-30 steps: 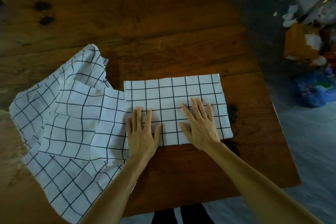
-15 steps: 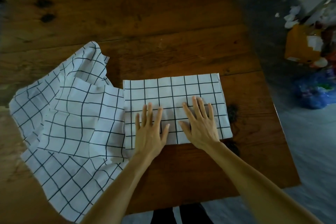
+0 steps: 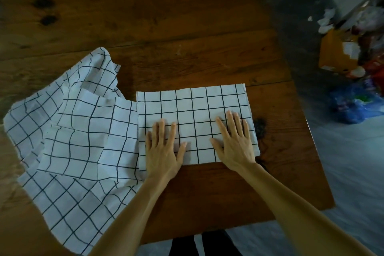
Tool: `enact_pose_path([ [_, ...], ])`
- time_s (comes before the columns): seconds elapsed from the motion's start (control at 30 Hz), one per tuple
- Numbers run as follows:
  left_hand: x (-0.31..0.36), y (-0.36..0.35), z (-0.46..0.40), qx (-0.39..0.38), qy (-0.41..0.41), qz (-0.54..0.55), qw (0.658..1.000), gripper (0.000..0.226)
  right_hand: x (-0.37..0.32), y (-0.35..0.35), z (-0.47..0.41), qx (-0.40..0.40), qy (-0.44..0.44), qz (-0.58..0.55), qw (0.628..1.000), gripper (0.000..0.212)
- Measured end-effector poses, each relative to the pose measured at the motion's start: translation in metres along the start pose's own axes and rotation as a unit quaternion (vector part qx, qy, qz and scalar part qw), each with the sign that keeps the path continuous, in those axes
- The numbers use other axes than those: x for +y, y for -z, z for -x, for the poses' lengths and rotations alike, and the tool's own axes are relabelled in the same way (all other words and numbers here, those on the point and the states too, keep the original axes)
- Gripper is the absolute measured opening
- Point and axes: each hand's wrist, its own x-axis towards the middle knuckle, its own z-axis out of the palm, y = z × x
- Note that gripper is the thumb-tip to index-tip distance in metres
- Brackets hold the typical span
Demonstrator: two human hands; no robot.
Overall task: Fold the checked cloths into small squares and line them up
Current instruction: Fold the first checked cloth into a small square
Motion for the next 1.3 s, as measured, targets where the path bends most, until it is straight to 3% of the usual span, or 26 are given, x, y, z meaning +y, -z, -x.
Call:
enact_pose_path([
  [0.13,0.001,0.0,0.0,0.0,-0.001,0.01,1.0,0.072,-0.026,0.011,-0.007,0.025,0.062,0.003,0.998,0.067],
  [0.23,0.001,-0.001,-0.001,0.004,-0.005,0.014,1.0,0.072,-0.064,0.007,-0.02,-0.01,0.114,-0.022,0.993,0.06],
  [0.47,0.0,0.003,-0.001,-0.018,-0.007,-0.014,1.0,0.073,-0.002,0.002,-0.01,-0.013,0.026,0.039,0.999,0.064],
  [0.63,0.007,0.014,-0.004,-0.04,0.011,-0.004,0.999,0.076,0.004,0.002,-0.007,-0.014,0.027,0.047,0.998,0.067],
  [0.73,0.042,0.024,-0.016,0.0,-0.034,0.003,0.999,0.068,0.004,0.003,-0.006,-0.004,0.029,0.045,0.999,0.067],
  [0.87,0.071,0.008,-0.024,-0.031,-0.086,0.013,0.996,0.062,0.006,0.001,-0.007,0.004,0.036,0.028,0.999,0.066],
  [1.1,-0.035,0.013,0.0,-0.022,-0.006,-0.007,1.0,0.068,0.008,-0.002,-0.006,0.006,0.044,0.033,0.998,0.064],
  [1.3,-0.01,0.026,-0.004,0.004,0.024,-0.024,0.999,0.066,0.006,0.001,-0.006,0.001,0.038,0.034,0.999,0.064],
])
